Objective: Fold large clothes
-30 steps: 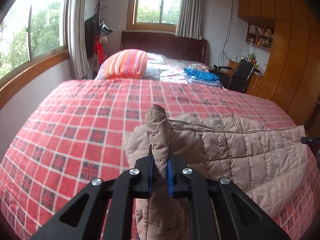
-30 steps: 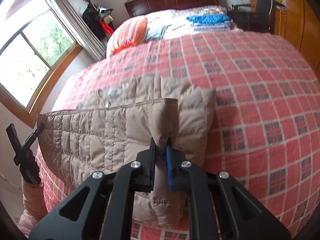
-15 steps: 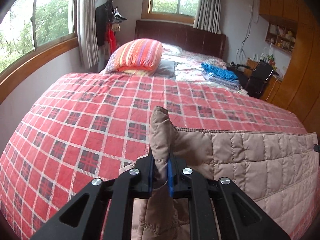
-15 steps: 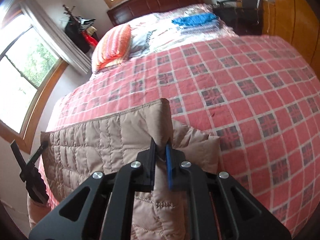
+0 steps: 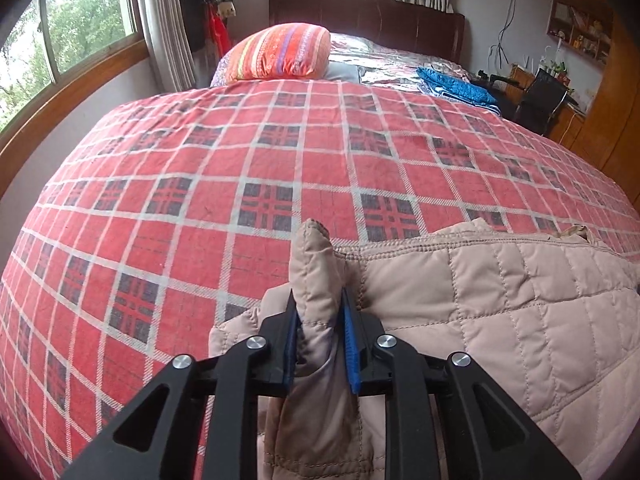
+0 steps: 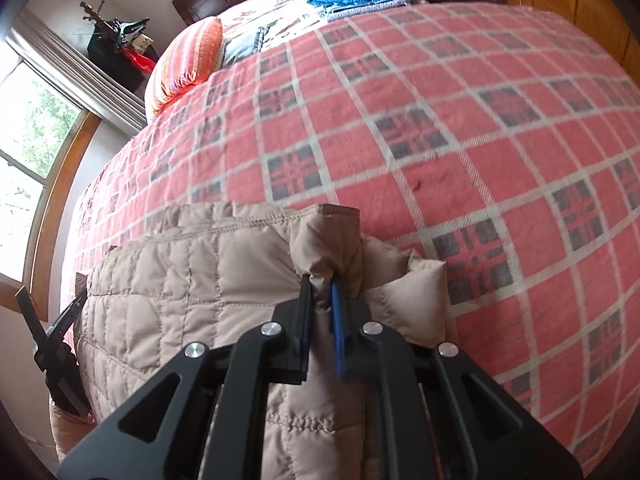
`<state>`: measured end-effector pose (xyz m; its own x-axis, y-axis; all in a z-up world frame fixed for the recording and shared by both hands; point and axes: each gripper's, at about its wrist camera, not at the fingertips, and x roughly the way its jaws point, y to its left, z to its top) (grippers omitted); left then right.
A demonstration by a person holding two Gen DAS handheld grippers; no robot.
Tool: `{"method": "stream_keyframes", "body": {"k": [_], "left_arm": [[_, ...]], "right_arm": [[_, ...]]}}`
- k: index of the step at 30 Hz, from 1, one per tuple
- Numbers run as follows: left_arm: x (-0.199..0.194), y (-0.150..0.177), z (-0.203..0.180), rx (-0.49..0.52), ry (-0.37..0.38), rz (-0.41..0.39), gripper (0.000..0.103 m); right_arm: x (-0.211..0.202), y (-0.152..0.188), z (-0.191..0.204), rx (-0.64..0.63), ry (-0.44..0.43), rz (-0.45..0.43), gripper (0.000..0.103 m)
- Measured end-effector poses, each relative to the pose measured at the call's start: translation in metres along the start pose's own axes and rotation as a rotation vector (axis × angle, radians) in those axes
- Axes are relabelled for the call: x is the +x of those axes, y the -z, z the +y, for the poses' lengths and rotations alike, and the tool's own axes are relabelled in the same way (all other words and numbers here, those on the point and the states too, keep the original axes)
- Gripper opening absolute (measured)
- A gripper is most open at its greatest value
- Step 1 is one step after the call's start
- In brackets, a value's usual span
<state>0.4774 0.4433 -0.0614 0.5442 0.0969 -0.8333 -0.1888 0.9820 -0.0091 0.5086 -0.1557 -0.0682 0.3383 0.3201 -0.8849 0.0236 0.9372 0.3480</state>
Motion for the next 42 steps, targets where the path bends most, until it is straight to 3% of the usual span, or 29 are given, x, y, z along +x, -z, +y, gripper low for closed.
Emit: {"method": "stream_keyframes", "body": {"k": [5,8,9,10,15,23,25,30,34,36,38,39,42], "left_arm": [[-0.003,-0.001,0.0,-0.008,-0.011,0.011,0.025],[-0.017,-0.003,0.006,-0.022,0.031,0.024,0.026],[-0.026,-0.002,0.011,-0.031,0.06,0.02,0.027],[-0.035,0.0,0.015,-0.041,0.084,0.015,0.031],[-0.081,0.025,0.034,-0.046,0.144,-0.014,0.036],[-0.134,0.105,0.047,-0.008,0.175,-0.03,0.045],[-0.138,0.12,0.047,-0.01,0.189,-0.021,0.05],[-0.127,0.145,0.051,-0.046,0.206,0.029,0.051],[-0.128,0.149,0.051,-0.057,0.264,0.007,0.051],[-0.125,0.149,0.048,-0.057,0.263,0.02,0.049],[-0.122,0.149,0.046,-0.061,0.277,0.035,0.039],[-0.12,0.149,0.045,-0.067,0.291,0.048,0.026],[-0.124,0.15,0.039,-0.062,0.254,0.036,0.017]], "right_arm": [[-0.001,0.003,-0.001,0.005,0.009,0.004,0.014],[-0.024,0.008,0.003,-0.025,0.006,-0.029,0.03],[-0.032,0.01,0.004,-0.03,-0.003,-0.04,0.043],[-0.043,0.015,0.004,-0.035,-0.019,-0.053,0.047],[-0.078,0.047,0.003,-0.096,-0.075,-0.064,0.047],[-0.093,0.114,-0.005,-0.138,-0.15,-0.021,0.047],[-0.093,0.13,-0.007,-0.141,-0.158,-0.009,0.047],[-0.09,0.151,-0.007,-0.163,-0.157,0.012,0.047],[-0.087,0.157,-0.003,-0.188,-0.138,0.012,0.039],[-0.087,0.159,-0.003,-0.189,-0.133,0.009,0.029],[-0.087,0.159,-0.003,-0.186,-0.138,0.016,0.019],[-0.087,0.159,-0.003,-0.189,-0.134,0.013,0.013],[-0.093,0.16,0.002,-0.207,-0.127,0.0,0.01]]}}
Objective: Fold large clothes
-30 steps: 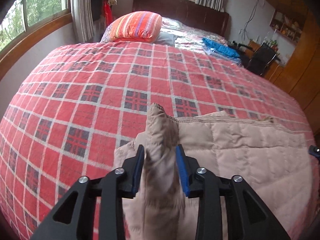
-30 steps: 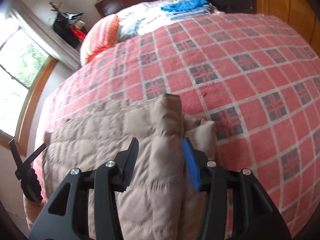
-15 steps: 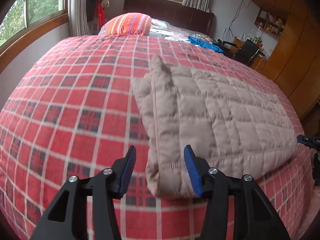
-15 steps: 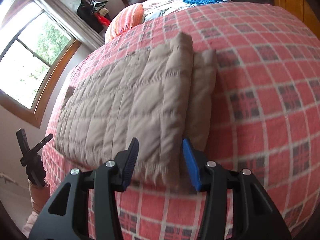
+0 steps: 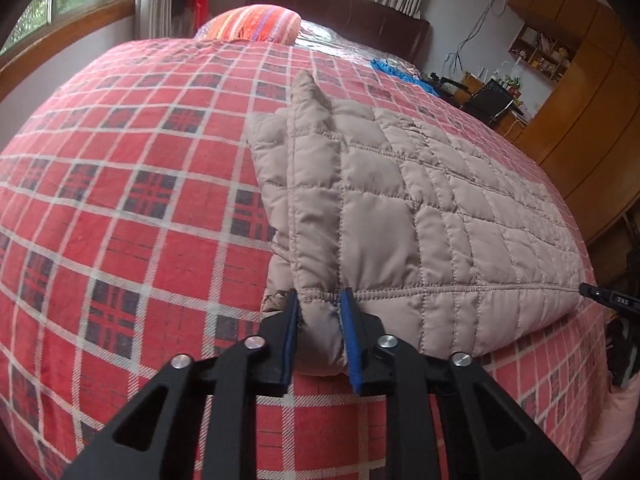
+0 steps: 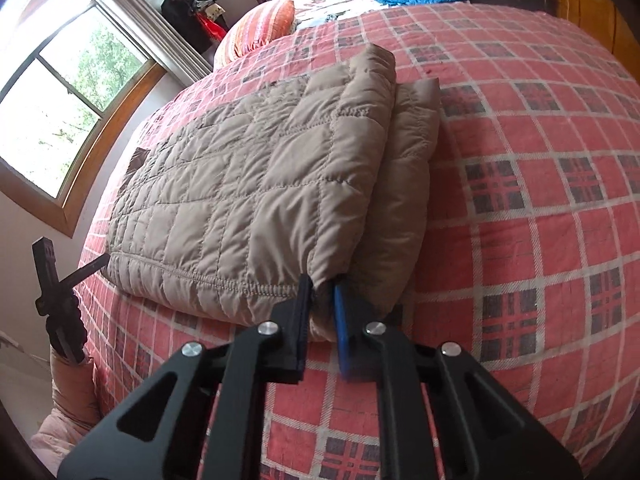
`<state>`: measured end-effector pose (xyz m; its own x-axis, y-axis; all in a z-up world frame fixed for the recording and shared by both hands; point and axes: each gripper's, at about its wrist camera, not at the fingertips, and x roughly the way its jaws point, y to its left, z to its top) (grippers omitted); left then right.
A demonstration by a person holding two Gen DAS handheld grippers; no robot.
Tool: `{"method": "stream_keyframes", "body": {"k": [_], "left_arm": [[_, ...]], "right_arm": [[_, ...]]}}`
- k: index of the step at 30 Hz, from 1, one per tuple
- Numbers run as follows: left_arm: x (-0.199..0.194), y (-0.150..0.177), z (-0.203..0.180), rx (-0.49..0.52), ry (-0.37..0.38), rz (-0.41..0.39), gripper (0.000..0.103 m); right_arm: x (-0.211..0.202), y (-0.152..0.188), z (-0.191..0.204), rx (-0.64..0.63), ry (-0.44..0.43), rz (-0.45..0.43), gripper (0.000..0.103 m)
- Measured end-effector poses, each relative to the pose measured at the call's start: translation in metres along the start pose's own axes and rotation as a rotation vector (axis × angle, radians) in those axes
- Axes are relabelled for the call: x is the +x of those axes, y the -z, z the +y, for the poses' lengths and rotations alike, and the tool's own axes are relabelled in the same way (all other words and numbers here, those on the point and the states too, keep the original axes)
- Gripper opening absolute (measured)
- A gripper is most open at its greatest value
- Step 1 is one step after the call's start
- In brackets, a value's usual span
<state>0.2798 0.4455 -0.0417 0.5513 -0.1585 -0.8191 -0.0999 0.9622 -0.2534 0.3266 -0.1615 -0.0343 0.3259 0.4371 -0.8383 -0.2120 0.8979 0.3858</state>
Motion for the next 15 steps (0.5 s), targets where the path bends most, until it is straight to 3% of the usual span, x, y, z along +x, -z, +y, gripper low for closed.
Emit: {"method": "stream_keyframes", "body": {"k": [6,15], "left_arm": [[-0.019,0.003,-0.015,0.056,-0.054,-0.034,0.012],[-0.013,0.006,-0.011,0.086,-0.063,-0.023,0.012]], "right_arm": [[-0.014,-0.001,0.002,0.003,-0.012,-0.012,0.009],[0.0,-0.001,-0.011,0.02,-0.001,0.024,0.008]]}}
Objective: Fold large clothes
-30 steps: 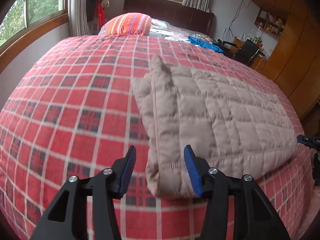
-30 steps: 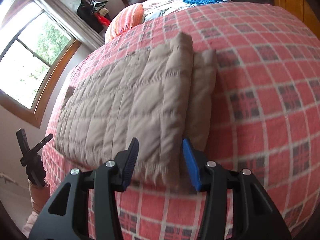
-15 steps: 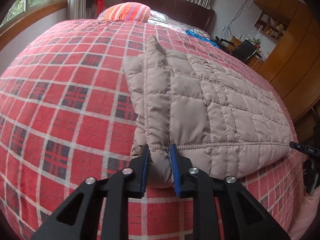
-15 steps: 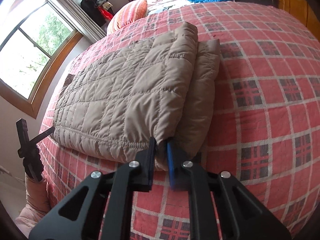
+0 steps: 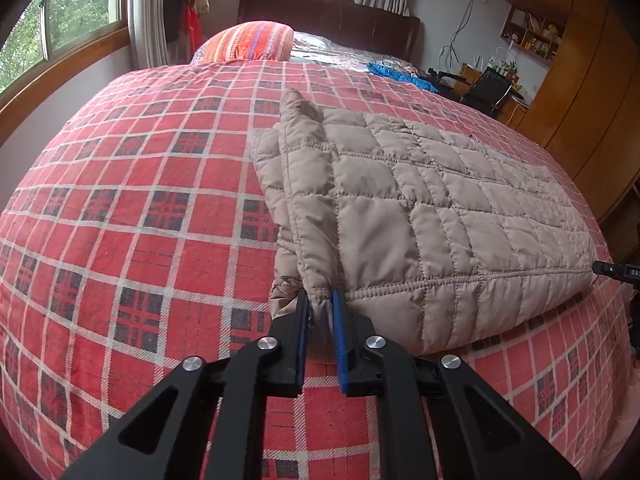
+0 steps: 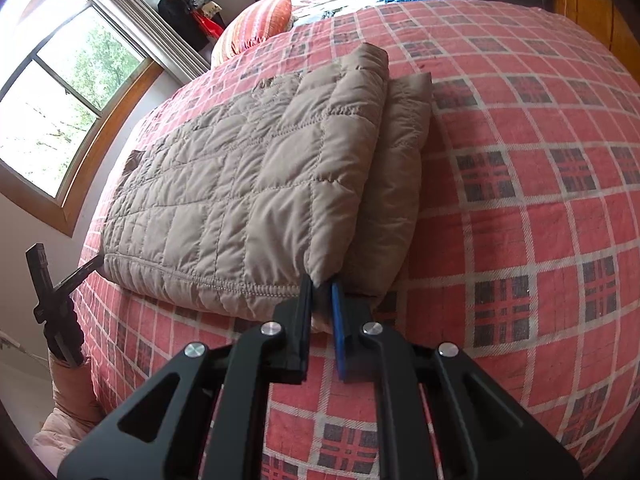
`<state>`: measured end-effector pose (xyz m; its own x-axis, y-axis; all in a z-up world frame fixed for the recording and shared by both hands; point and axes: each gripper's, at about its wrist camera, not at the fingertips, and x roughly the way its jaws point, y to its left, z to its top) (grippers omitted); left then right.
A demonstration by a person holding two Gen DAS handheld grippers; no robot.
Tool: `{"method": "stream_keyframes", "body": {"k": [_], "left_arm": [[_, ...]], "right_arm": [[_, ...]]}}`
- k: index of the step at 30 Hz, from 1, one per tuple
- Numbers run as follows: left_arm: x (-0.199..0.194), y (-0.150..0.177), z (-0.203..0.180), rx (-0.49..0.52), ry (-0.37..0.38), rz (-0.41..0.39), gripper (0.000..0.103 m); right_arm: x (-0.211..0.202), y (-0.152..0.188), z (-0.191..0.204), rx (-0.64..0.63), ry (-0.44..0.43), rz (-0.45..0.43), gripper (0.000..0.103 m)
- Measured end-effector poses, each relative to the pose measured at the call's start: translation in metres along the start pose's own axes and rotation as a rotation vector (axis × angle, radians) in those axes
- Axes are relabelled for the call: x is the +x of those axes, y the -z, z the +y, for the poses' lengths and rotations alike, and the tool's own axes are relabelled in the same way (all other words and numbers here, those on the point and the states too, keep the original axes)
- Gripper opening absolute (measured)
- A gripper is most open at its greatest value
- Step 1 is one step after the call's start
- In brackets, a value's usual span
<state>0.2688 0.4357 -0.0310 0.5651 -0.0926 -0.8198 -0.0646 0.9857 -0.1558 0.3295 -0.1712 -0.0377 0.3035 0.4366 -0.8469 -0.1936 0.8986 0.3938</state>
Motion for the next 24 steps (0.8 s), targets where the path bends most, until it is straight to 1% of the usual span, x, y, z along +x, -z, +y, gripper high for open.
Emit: {"method": "stream_keyframes", "body": {"k": [14,24], "left_arm": [[0.01,0.007,0.0,0.027,-0.016,0.006,0.012],[0.032,0.013,0.011,0.008,0.006,0.034,0.017]], "right_arm": [[0.023,0.007,-0.002,0.006,0.019,0.038,0.009],[0.042,0.013,-0.01,0.022,0.013,0.055,0.01]]}}
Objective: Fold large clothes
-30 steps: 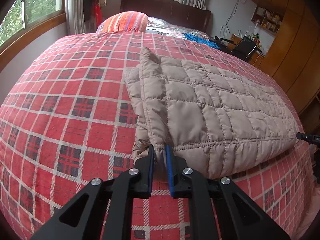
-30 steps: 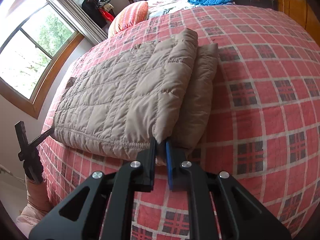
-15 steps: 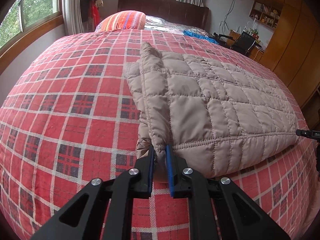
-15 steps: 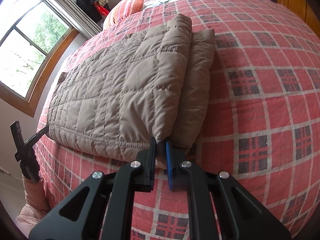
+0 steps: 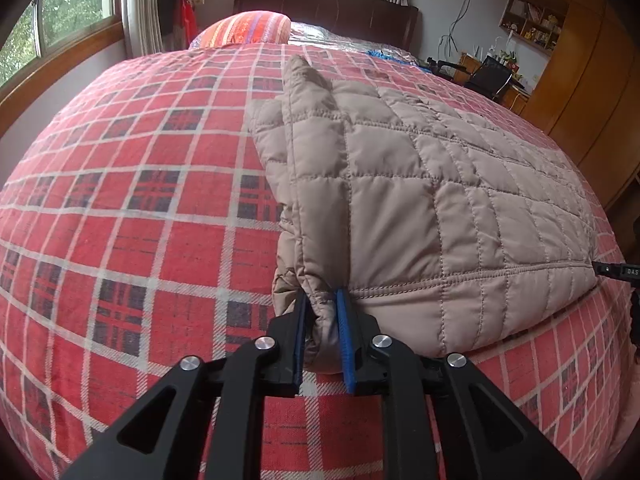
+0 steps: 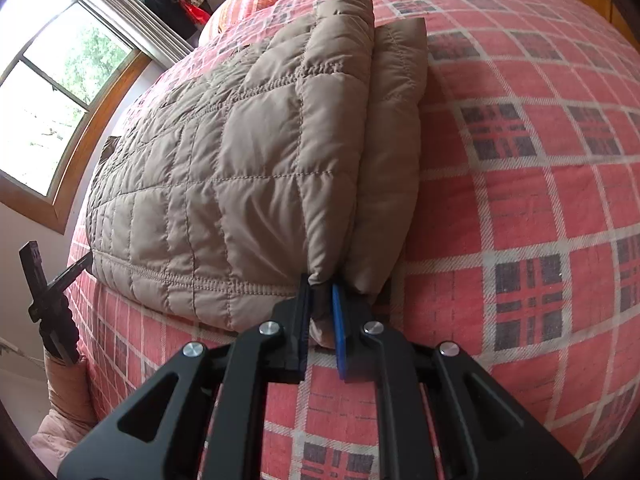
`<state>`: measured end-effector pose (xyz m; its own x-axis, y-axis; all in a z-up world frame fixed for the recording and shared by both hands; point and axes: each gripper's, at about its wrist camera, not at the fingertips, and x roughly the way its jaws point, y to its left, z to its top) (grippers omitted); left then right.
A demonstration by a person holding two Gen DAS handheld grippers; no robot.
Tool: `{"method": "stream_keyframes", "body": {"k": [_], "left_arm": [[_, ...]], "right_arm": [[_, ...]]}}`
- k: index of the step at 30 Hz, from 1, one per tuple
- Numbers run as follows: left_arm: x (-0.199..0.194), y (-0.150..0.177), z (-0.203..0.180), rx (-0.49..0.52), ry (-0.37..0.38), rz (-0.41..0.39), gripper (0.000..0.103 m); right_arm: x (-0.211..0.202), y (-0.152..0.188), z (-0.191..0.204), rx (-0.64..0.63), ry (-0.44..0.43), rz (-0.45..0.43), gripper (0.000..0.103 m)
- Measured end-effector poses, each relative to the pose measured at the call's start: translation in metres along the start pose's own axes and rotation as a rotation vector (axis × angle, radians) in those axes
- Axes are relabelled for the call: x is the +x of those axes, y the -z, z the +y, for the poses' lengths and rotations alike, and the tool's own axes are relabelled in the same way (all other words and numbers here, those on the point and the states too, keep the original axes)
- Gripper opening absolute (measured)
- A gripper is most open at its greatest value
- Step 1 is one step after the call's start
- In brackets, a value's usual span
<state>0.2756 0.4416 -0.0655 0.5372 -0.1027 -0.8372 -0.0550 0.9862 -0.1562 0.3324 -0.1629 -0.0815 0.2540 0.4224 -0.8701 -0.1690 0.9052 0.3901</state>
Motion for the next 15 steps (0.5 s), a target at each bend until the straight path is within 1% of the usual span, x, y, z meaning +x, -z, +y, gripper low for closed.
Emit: {"method": "stream_keyframes", "body": {"k": [6,8,9,10,11,14,15], "left_arm": [[-0.004,-0.006,0.0,-0.017,-0.003,0.016,0.018],[-0.011,-0.009,0.0,-0.024,-0.002,0.013,0.019],[-0.015,-0.01,0.001,-0.029,0.005,0.013,0.02],[-0.019,-0.012,0.001,-0.037,0.013,0.013,0.024],[-0.023,-0.013,0.002,-0.043,0.014,0.009,0.026],[-0.033,-0.017,0.005,-0.054,0.013,-0.009,0.031],[-0.036,-0.018,0.007,-0.06,0.017,-0.015,0.037]], "right_arm": [[-0.003,-0.004,0.001,0.004,0.027,0.014,0.011],[-0.007,-0.005,0.006,-0.006,0.035,0.013,0.014],[-0.009,-0.005,0.009,-0.018,0.045,0.009,0.015],[-0.012,-0.005,0.011,-0.019,0.049,0.006,0.016],[-0.013,-0.005,0.013,-0.018,0.046,0.004,0.018],[-0.023,-0.004,0.013,-0.008,0.023,-0.016,0.03],[-0.027,-0.004,0.012,-0.002,0.009,-0.026,0.04]]}}
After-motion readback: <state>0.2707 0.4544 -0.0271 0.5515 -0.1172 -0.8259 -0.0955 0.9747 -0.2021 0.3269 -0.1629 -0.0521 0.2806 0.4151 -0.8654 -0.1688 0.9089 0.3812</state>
